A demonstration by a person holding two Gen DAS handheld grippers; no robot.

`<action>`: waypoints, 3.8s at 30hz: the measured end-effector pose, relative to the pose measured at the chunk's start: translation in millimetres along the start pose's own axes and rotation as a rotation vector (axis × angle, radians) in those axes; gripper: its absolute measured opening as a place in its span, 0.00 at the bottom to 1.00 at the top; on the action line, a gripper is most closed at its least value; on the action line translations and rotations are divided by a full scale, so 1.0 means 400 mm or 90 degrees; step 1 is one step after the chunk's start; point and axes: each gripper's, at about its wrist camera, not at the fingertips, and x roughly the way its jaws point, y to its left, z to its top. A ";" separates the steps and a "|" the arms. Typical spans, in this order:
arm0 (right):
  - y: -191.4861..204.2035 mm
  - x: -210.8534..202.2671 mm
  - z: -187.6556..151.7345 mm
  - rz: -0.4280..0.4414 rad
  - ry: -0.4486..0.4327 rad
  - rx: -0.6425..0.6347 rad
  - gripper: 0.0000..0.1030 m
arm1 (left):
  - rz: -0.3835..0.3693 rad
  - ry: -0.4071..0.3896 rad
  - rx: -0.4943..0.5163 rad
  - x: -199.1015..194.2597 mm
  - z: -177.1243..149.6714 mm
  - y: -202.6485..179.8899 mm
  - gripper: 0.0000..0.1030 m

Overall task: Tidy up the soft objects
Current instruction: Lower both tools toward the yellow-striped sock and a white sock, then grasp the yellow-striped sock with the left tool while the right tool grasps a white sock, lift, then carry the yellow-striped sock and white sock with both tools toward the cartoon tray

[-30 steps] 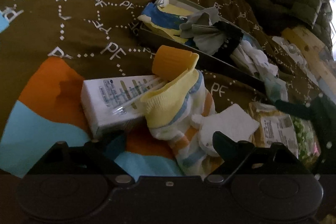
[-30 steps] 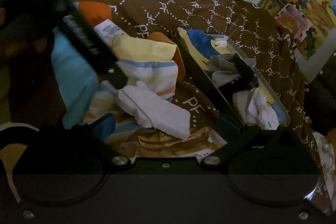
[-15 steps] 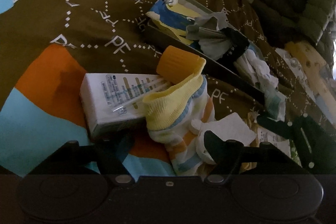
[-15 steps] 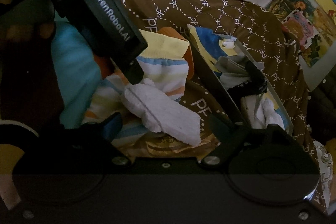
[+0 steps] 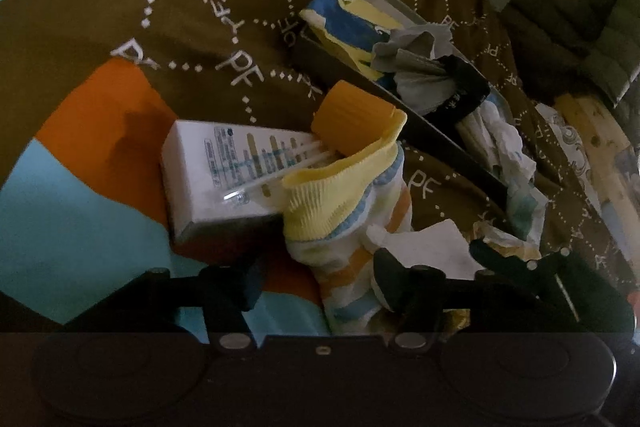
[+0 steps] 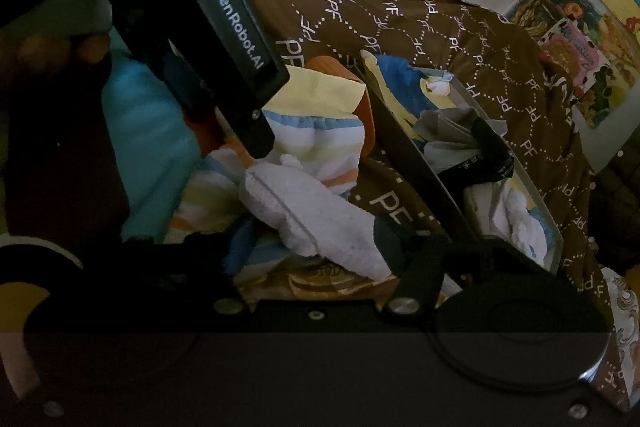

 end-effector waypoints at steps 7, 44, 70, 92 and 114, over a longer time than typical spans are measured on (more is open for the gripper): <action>0.014 -0.002 0.001 -0.002 0.001 -0.003 0.35 | -0.029 0.017 -0.043 0.019 0.010 0.029 0.43; -0.047 -0.228 0.034 -0.121 -0.106 0.043 0.07 | 0.015 -0.142 0.134 -0.258 -0.047 -0.184 0.07; -0.324 -0.391 -0.067 -0.252 -0.314 0.289 0.07 | 0.051 -0.235 0.355 -0.423 0.022 -0.586 0.07; -0.506 -0.154 -0.179 -0.264 -0.265 0.471 0.07 | 0.094 -0.278 0.371 -0.112 0.349 -0.671 0.07; -0.612 0.091 -0.207 -0.171 -0.191 0.640 0.07 | 0.099 -0.280 0.289 0.156 0.440 -0.666 0.07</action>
